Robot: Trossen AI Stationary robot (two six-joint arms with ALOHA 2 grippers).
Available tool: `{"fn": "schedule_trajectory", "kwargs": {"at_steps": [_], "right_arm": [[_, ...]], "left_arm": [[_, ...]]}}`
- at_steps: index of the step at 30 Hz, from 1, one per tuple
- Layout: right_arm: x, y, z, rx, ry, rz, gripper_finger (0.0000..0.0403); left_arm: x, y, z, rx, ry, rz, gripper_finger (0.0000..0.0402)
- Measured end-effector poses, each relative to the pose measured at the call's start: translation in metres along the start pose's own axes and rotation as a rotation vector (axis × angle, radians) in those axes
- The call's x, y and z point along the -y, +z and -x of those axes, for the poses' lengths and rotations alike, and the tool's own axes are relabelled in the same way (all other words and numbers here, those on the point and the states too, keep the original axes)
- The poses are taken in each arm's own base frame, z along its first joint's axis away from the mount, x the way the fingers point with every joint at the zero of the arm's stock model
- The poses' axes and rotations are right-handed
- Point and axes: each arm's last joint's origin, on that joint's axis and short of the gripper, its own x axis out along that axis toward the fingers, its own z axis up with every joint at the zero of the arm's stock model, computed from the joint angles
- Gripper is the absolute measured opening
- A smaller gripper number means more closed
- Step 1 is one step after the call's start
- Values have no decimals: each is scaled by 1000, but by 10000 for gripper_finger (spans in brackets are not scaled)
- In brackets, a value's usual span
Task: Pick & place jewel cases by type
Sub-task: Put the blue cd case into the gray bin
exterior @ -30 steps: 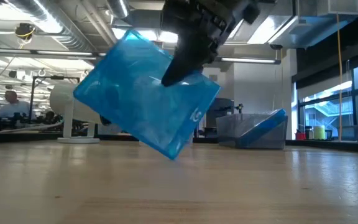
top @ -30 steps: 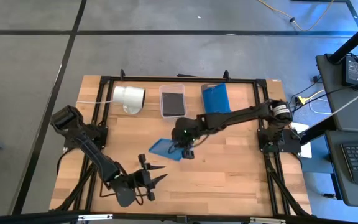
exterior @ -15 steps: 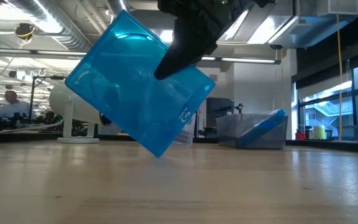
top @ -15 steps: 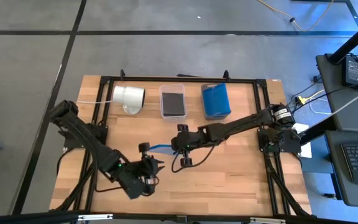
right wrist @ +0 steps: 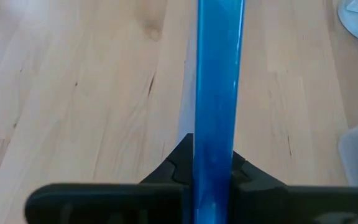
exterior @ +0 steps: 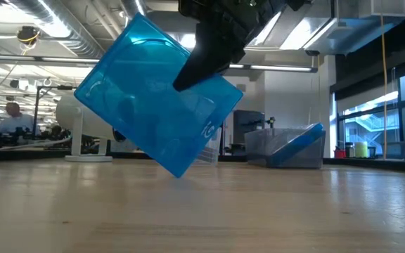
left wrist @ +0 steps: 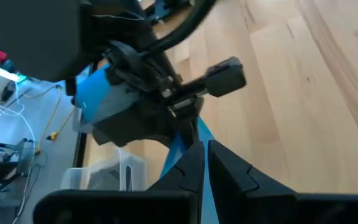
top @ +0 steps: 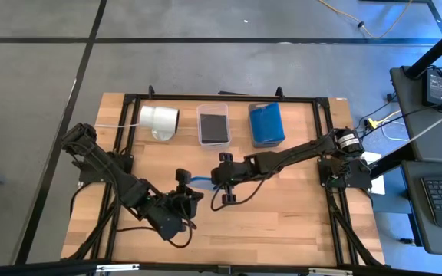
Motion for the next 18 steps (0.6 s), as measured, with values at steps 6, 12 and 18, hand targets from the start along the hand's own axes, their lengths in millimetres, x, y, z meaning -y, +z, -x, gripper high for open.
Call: {"fn": "schedule_trajectory", "kwargs": {"at_steps": [6,12,18], "right_arm": [[-1,0,0,5,6,24,24],[-2,0,-1,15,7,26,42],[-2,0,-1,14,11,27,31]], "left_arm": [[1,1,1,12,-7,48,17],[1,1,1,11,-8,95,22],[1,2,1,21,-9,131,61]]}}
